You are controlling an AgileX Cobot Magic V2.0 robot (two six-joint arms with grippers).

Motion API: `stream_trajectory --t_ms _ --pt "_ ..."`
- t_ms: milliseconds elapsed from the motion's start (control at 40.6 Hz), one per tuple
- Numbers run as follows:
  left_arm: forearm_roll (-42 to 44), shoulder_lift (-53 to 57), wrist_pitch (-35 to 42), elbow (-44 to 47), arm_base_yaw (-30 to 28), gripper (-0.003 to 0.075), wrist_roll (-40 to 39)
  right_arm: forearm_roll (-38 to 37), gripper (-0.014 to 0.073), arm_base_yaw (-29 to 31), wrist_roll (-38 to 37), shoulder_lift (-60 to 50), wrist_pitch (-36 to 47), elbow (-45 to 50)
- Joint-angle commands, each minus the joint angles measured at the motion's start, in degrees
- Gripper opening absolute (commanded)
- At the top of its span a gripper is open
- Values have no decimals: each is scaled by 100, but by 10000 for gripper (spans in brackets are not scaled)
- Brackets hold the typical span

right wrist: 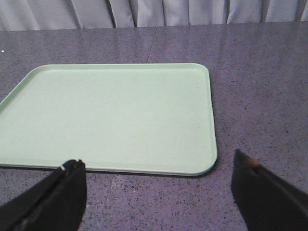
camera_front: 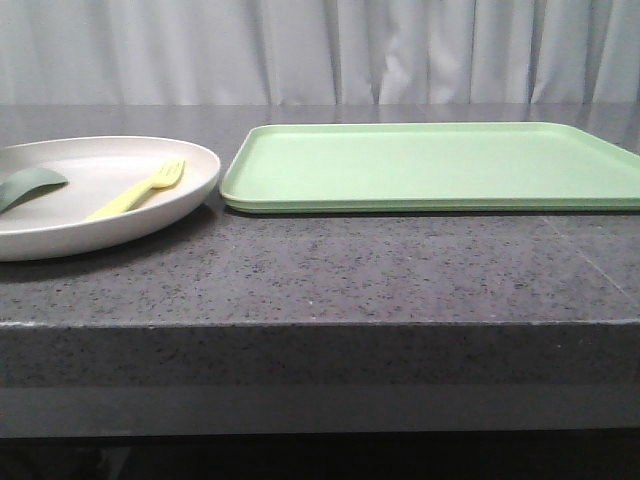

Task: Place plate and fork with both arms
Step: 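Grip the cream plate rim with the left gripper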

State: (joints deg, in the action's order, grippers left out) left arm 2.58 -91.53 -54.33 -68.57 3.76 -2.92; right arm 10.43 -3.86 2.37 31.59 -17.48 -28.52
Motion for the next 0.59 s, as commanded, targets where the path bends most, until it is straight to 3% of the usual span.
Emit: stream_trajectory --t_ms 0,148,369,566 --pt "-129 106 108 -129 0 529 -4 11 633 33 51 46 519 -205" --pt "-409 106 119 -129 0 359 -4 11 633 33 51 46 519 -205" --pt "-502 106 127 -129 0 -22 -4 11 633 33 51 46 519 -205" --pt "-554 158 26 -129 -34 -18 163 11 633 33 51 46 519 -205"
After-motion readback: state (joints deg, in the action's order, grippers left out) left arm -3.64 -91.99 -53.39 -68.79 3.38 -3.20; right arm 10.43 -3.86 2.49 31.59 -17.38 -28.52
